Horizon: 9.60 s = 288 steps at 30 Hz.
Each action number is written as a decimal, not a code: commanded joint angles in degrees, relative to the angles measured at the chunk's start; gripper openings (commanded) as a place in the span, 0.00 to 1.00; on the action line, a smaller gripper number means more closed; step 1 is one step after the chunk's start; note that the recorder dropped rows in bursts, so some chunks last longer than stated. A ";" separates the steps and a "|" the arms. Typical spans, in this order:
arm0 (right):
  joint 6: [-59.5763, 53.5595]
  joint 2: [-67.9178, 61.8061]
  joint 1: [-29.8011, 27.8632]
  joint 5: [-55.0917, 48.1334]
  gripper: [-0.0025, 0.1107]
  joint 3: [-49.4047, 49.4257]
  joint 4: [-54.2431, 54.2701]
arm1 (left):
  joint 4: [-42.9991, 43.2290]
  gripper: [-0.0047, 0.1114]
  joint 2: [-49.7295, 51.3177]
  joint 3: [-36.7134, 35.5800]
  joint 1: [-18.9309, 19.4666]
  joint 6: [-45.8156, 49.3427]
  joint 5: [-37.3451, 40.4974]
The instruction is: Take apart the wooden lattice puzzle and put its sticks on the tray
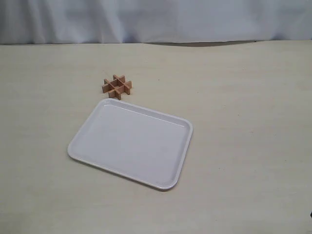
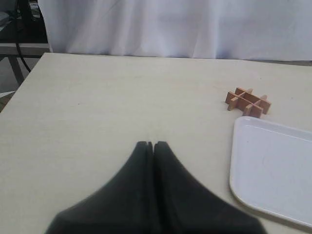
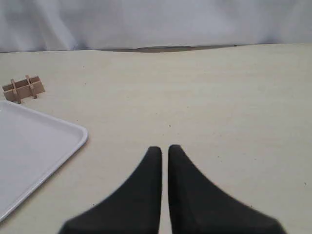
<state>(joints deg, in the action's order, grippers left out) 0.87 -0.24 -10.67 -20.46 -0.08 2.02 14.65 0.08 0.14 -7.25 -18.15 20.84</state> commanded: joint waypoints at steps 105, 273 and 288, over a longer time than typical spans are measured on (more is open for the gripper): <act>-39.66 -112.26 25.25 11.53 0.06 -75.28 35.62 | 0.29 0.04 -0.08 -0.14 -0.34 0.05 -0.10; -2.58 -137.11 30.33 3.44 0.15 -102.63 -4.26 | 1.31 0.04 -0.08 -0.14 -0.34 0.05 -0.41; -2.92 -132.75 30.05 0.00 0.06 -102.53 -4.42 | 1.31 0.04 -0.08 -0.14 -0.34 0.05 -0.41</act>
<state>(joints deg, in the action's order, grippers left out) -2.02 -135.44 19.62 -19.18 -102.46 -1.79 15.90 0.08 0.14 -7.25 -17.92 20.84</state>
